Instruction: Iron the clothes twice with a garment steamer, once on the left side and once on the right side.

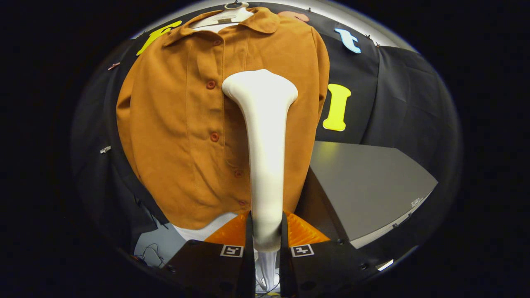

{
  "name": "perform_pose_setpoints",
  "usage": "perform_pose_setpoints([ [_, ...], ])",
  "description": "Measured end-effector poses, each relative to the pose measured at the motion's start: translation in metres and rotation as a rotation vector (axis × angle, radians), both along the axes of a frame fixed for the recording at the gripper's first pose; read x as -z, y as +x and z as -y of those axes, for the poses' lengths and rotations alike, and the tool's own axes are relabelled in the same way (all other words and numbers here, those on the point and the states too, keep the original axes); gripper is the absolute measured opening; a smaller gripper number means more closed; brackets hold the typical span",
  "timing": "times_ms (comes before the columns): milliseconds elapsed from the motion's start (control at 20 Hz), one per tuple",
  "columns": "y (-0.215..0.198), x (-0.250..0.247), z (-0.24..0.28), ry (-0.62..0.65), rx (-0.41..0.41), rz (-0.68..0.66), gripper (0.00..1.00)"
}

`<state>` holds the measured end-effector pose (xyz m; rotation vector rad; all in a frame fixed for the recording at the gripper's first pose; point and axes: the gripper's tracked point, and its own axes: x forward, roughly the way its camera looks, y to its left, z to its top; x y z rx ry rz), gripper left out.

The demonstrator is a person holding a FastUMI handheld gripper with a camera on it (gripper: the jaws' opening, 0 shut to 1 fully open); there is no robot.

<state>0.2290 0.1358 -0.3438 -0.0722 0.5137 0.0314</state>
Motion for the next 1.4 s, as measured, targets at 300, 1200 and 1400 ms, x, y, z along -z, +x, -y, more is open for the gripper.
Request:
perform_pose_setpoints([
  [300,-0.023,0.053,-0.006,-0.03,-0.021,-0.106,0.27],
  [1200,-0.108,-0.015,0.011,0.065,-0.025,0.011,0.26],
  [1400,-0.117,-0.064,0.018,0.087,-0.006,0.1,0.26],
])
